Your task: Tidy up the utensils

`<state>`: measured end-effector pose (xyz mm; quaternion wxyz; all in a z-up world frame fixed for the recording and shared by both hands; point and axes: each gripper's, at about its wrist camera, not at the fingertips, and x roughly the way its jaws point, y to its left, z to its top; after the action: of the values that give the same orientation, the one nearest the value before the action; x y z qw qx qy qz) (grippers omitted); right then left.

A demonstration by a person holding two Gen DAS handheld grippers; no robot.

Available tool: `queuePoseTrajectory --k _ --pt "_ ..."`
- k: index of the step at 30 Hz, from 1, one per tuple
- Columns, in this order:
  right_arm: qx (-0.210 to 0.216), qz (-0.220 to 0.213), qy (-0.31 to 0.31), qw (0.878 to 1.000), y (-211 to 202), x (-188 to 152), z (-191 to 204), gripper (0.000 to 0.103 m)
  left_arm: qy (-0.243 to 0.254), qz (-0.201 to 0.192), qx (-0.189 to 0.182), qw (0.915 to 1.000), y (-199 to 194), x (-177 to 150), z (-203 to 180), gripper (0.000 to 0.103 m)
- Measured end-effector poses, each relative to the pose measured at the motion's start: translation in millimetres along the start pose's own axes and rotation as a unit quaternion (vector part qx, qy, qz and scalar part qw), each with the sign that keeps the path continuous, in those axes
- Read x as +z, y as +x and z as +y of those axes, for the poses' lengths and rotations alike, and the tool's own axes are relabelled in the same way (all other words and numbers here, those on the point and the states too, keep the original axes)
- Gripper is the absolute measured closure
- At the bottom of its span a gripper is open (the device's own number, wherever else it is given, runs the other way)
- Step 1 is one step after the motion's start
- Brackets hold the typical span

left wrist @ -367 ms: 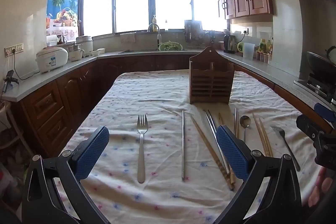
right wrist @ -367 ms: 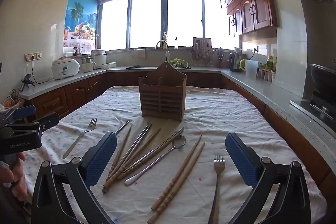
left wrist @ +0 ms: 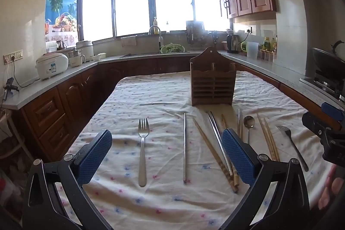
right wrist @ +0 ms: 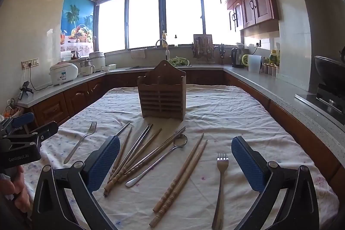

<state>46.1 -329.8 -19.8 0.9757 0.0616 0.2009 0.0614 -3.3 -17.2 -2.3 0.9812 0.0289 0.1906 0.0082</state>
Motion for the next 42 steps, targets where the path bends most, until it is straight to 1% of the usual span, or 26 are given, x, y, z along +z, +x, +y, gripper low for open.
queuePoseTrajectory --k 6,7,11,21,23,42 --pt "-0.001 -0.008 -0.005 1.0 -7.6 -3.3 15.5 0.0 -0.004 -0.001 0.005 1.0 2.9 5.7 -5.4 0.0" --pt "0.0 -0.008 -0.004 1.0 -8.3 -2.7 15.6 0.0 -0.002 -0.006 0.001 1.0 1.2 -0.4 1.2 0.0" --pt "0.002 -0.008 -0.001 1.0 -8.0 -1.7 13.8 0.0 -0.004 -0.006 0.001 1.0 2.3 -2.7 3.7 0.0" --pt "0.007 -0.005 -0.001 1.0 -7.5 -0.6 15.9 0.0 -0.01 -0.006 -0.001 0.9999 8.2 -0.6 -1.8 0.0" --pt "0.006 -0.006 -0.001 1.0 -7.9 0.0 16.5 0.0 -0.01 -0.007 -0.005 0.9999 3.8 -4.0 7.6 0.0" --pt "0.012 0.0 0.0 1.0 -4.8 0.7 19.3 0.0 -0.009 -0.002 -0.008 0.9999 8.3 -5.2 8.6 0.0"
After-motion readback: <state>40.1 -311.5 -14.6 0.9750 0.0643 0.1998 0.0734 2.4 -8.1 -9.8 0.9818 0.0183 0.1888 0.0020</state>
